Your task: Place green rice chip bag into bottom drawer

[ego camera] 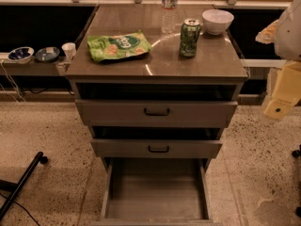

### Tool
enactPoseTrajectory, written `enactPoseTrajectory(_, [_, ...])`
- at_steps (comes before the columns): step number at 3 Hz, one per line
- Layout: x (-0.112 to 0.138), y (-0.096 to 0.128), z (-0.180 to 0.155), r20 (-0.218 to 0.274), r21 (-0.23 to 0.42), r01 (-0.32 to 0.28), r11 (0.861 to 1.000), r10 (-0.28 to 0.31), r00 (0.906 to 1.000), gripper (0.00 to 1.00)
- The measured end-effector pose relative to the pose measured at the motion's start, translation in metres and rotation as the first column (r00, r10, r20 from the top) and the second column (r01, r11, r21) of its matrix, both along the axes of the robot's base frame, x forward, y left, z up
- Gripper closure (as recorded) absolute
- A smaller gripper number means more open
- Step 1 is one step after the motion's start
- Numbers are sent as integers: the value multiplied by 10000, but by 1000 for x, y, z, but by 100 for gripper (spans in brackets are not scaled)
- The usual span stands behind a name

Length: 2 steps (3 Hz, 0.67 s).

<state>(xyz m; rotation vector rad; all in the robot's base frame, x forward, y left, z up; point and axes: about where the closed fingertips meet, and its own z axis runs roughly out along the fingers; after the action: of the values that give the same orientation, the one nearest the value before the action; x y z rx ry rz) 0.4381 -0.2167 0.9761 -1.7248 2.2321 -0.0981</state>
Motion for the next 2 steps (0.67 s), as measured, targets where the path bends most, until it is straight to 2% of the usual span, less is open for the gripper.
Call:
enactPoseTrajectory(1, [0,0,0,0,-1,-2,10000,2,10000,0])
enactPoseTrajectory(2, [25,26,-5,-190,-319,-568,9979,562,9982,0])
